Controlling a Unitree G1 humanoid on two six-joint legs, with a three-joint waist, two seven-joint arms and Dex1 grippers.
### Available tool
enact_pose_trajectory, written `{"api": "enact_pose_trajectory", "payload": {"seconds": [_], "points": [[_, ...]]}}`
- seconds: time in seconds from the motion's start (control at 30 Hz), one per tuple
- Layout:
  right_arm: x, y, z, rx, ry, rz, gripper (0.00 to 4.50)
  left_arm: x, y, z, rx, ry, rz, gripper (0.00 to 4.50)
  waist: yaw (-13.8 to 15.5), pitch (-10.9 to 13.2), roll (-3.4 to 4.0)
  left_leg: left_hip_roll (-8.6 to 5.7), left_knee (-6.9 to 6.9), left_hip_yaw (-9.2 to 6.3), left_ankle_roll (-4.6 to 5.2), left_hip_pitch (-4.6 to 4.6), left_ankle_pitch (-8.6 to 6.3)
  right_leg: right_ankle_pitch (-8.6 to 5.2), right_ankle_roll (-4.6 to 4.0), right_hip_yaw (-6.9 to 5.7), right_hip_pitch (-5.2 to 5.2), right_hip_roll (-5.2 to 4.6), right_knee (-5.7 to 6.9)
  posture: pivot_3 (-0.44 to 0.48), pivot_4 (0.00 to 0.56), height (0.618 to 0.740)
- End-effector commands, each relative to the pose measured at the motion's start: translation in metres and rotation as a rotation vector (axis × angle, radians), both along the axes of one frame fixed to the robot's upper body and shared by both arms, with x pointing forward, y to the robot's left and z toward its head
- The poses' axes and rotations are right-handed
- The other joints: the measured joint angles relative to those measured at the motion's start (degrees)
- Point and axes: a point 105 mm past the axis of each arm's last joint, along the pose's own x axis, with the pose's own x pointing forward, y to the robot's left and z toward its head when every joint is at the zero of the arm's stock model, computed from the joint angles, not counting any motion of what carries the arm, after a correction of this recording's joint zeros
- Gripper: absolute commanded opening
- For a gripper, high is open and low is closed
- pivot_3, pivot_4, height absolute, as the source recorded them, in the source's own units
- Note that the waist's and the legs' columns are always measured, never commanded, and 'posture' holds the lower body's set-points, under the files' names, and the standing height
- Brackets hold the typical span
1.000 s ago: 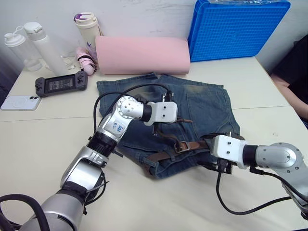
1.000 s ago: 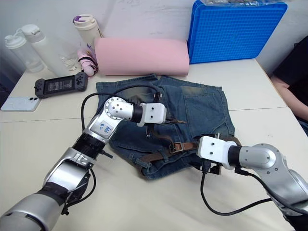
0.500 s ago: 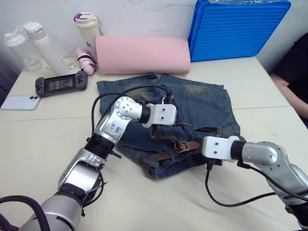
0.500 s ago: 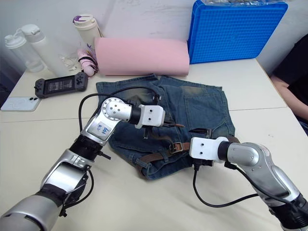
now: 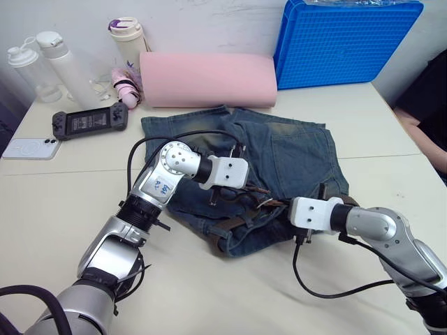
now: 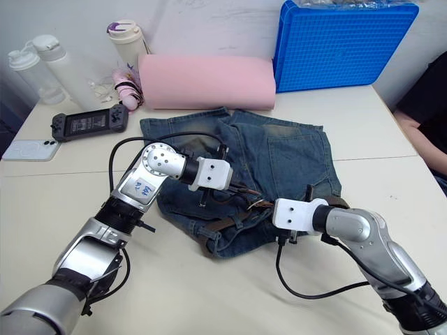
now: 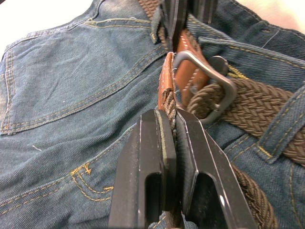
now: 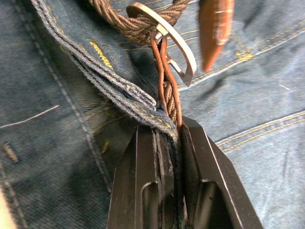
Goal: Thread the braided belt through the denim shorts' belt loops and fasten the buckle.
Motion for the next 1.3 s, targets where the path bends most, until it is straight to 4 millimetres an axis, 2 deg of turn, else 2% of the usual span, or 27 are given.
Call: {"api": "enact_pose_trajectory", "payload": {"seconds": [0.03,0.5,0.8,0.93,1.1,1.2,1.27,1.3], "points": [[0.004,-0.002,0.016,0.013,-0.076,-0.012,0.08,-0.002,-0.002,0.006,0.001,-0.019,-0.029,0.0,-0.01,0.0,0.0,0.0,0.0,0.0,0.0,0.0,0.0,0.0,0.0,0.0,0.0,0.0,0.01,0.0,0.15,0.74],[0.007,-0.004,0.021,0.004,-0.098,-0.007,0.08,0.0,0.004,-0.001,0.054,-0.013,-0.039,0.0,-0.02,0.0,0.0,0.0,0.0,0.0,0.0,0.0,0.0,0.0,0.0,0.0,0.0,0.0,0.18,0.0,0.15,0.74],[0.0,0.012,0.023,0.04,-0.091,0.031,0.08,-0.003,-0.022,0.0,0.012,-0.008,-0.045,0.0,-0.01,0.0,0.0,-0.01,0.01,0.0,0.0,0.0,0.0,0.0,0.0,0.0,0.0,0.0,0.17,0.0,0.15,0.74],[-0.005,0.016,0.016,0.058,-0.048,0.028,0.08,-0.008,-0.035,-0.003,-0.017,0.024,-0.038,0.0,-0.01,0.0,0.0,0.0,0.01,0.0,0.0,0.0,0.0,0.0,0.0,0.0,0.0,0.01,0.2,0.0,0.15,0.74],[-0.009,0.012,0.006,0.103,0.049,-0.044,0.08,-0.013,-0.049,-0.004,-0.04,0.072,-0.026,0.0,0.14,0.0,0.0,-0.01,0.01,0.0,0.0,0.0,0.0,0.0,0.0,0.01,0.0,0.0,0.22,0.0,0.15,0.74],[-0.005,0.007,0.013,0.191,0.079,-0.106,0.08,-0.015,-0.055,-0.005,-0.044,0.085,-0.023,0.0,0.14,0.0,0.0,-0.04,0.02,0.0,0.01,-0.01,0.0,0.0,0.0,0.01,0.0,-0.02,0.22,0.0,0.15,0.74],[-0.001,0.001,0.023,0.267,0.099,-0.16,1.04,-0.016,-0.057,-0.007,-0.042,0.098,-0.021,0.0,0.17,0.0,0.0,-0.04,0.02,-0.01,0.01,-0.01,0.01,0.0,0.0,0.01,0.0,-0.02,0.21,0.0,0.15,0.74],[0.0,0.0,0.025,0.281,0.105,-0.171,1.33,-0.017,-0.057,-0.007,-0.041,0.101,-0.02,0.0,0.2,0.0,0.0,-0.04,0.02,-0.02,0.01,-0.01,0.01,0.0,0.0,0.01,0.0,-0.02,0.22,0.0,0.15,0.74]]}}
